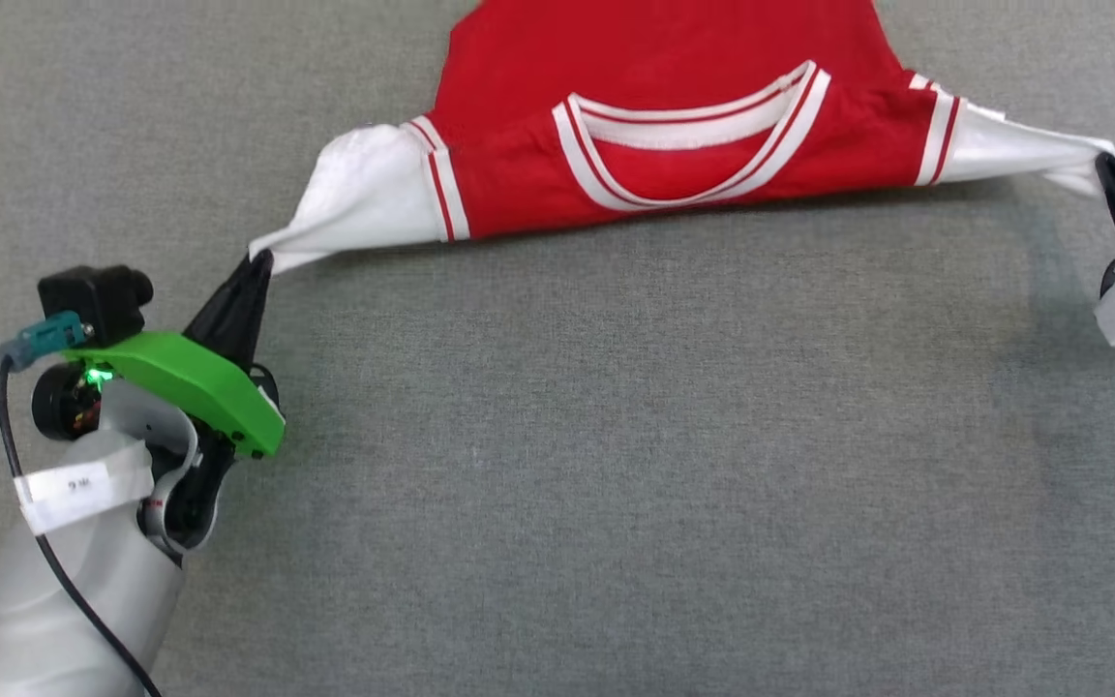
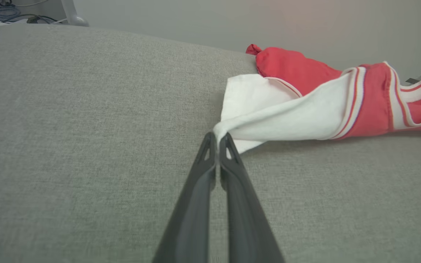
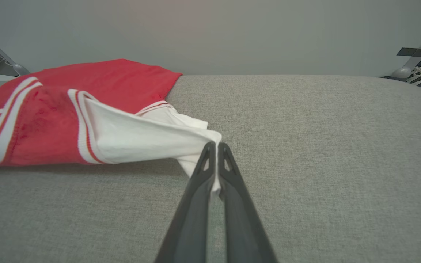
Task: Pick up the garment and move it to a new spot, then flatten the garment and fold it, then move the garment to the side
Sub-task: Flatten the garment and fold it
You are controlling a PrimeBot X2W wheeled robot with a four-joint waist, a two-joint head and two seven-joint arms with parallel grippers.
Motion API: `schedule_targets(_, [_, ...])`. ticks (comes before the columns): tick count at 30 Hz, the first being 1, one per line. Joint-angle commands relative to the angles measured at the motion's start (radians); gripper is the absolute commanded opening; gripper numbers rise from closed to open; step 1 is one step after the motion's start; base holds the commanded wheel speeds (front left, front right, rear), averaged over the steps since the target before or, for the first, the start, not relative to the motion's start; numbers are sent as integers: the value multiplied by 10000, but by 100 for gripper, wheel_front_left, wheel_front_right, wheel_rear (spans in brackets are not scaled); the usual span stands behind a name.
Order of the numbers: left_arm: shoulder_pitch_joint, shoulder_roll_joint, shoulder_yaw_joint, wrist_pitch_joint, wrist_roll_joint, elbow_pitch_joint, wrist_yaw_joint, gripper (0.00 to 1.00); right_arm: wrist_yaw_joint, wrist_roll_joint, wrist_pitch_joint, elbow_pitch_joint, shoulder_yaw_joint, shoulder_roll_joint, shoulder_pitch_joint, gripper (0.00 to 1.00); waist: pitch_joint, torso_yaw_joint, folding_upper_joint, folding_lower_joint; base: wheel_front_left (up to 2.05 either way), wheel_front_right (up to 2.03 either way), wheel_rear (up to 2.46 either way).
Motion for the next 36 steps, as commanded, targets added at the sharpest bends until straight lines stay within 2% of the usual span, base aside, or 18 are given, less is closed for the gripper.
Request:
schedule_targets(1, [308, 67, 2, -70, -112, -38, 59, 0, -13, 159, 52, -183, 69, -162, 313, 0, -412, 47, 0, 1, 0, 0, 0])
schedule_targets(9, [1629, 187, -117, 54, -311, -273, 274, 0, -13, 777, 219, -1229, 524, -708, 1962, 0, -1413, 120, 0, 1, 0, 0, 0])
schedule_targets(14, [2399, 359, -283, 252, -334, -540, 390, 0, -13, 775, 290, -1991, 1123, -1144, 2841, 0, -1998, 106, 0, 1, 0, 0, 0])
schedule_targets(23, [4041, 634, -523, 728, -617, -1388, 674, 0, -13, 1246, 754, -3108, 1716, -1954, 4715, 0, -3102, 95, 0, 1, 0, 0, 0])
schedule_targets(31, [5462, 1252, -569, 1578, -1078, -2586, 1064, 0, -13, 2307, 1838, -4019, 1394, -2331, 6391, 0, -3543, 31, 0, 1, 0, 0, 0])
schedule_targets(36, [6022, 1601, -630, 2261, -1385, -3396, 1283, 0, -13, 2580, 2578, -4525, 982, -2452, 7145, 0, -3528, 5, 0, 1, 0, 0, 0])
